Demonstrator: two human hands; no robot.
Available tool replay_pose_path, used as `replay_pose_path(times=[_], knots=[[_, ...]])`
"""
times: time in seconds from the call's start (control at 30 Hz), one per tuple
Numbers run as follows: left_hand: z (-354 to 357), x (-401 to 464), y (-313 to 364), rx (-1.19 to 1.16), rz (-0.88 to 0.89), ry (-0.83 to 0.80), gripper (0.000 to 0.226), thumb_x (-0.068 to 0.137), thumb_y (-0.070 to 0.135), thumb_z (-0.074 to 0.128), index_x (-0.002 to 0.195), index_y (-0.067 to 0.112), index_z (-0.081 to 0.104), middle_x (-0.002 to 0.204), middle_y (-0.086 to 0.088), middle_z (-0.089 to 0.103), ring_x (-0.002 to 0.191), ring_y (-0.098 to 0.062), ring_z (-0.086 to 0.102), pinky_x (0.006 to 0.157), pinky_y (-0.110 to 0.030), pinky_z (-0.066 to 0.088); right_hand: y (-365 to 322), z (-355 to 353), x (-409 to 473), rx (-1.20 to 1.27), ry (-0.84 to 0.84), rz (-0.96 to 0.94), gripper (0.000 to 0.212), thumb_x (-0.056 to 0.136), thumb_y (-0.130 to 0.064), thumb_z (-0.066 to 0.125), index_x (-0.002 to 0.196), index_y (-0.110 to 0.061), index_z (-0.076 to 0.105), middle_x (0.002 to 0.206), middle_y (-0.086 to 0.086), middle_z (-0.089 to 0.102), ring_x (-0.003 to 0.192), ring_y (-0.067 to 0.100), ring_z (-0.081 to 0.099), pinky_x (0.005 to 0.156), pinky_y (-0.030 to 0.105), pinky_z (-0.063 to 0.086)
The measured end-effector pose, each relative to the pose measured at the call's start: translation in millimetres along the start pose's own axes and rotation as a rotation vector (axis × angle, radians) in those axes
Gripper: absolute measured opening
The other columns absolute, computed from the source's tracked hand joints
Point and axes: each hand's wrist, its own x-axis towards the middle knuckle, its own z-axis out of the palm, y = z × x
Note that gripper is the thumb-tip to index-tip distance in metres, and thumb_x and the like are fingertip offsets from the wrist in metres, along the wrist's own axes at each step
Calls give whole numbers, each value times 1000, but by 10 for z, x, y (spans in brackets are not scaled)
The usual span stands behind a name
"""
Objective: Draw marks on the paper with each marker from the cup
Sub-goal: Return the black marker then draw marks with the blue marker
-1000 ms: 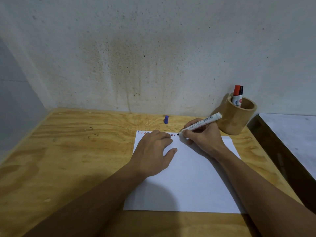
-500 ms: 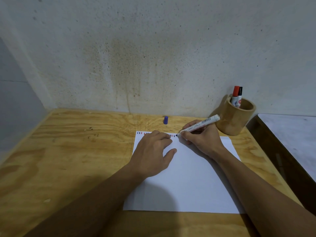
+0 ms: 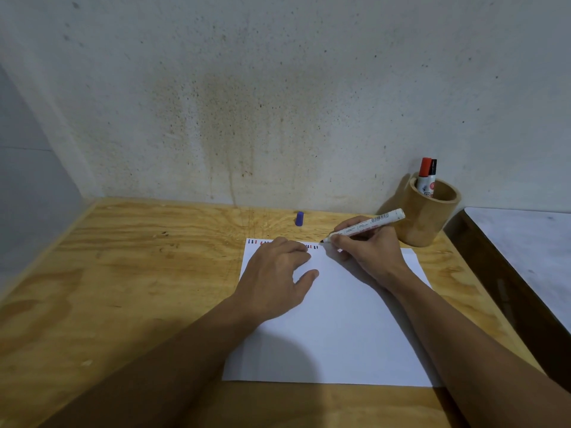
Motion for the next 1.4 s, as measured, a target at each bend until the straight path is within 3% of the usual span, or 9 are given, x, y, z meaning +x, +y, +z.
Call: replay_pose_path(times=[0.13,0.27,0.43,0.6,0.7,0.8,0.93,1.1,1.4], knots=[[-84,122,24,-150,-204,-70,21,79,29,70,93,15,74,101,5,72,96,-10,61,84,-27,49,14,-47,24,117,60,26,17,77,-7,78,91,0,71,81,15,73,68,18,71,62,25,59],[-143,490,-1,-307,-500,55,12,77,14,68,89,13,71,80,-3,67,60,-16,60,54,-26,48,-42,-39,36,234,39,85,21,83,-9,74,93,8,65,85,24,73,58,21,70,57,34,60],[-11,883,-96,-298,-527,12,41,76,12,75,115,11,63,108,-8,60,84,-22,61,75,-33,53,-184,-84,74,386,20,132,7,87,3,63,87,10,63,80,24,65,70,36,64,51,38,60],[31,1014,-123,-284,-555,-22,9,77,1,72,85,5,72,89,-12,69,71,-22,64,69,-29,54,-364,-236,112,411,15,143,8,89,-1,58,83,1,62,80,20,66,70,28,65,53,35,59],[-30,1033,-34,-682,-696,40,12,78,-6,69,76,6,69,79,-14,66,59,-21,65,64,-31,59,-420,-318,121,364,52,104,6,86,-1,65,90,3,63,81,19,70,72,25,69,60,37,60],[-140,1039,109,-1060,-802,29,12,81,-9,65,82,2,69,84,-17,66,64,-21,67,58,-24,60,-476,-383,124,335,109,87,10,84,-3,70,91,3,65,83,17,72,74,23,73,63,35,63],[-204,1022,210,-1281,-821,4,13,84,-13,58,87,-4,66,91,-22,66,71,-23,69,61,-23,60,-542,-448,112,357,137,63,6,83,-5,71,86,-1,67,80,16,73,76,25,74,66,38,62],[-224,1041,315,-1346,-818,1,12,84,-15,56,84,-6,64,82,-21,66,60,-19,69,59,-23,60,-620,-490,68,345,135,41,6,83,-5,72,84,-3,67,77,13,74,74,24,74,64,35,62],[-319,1083,524,-1439,-776,-48,10,81,-16,59,85,-8,64,82,-21,66,64,-21,69,62,-24,60,-688,-605,3,285,132,-17,14,79,-12,78,86,-3,71,81,15,76,69,22,75,61,32,60]])
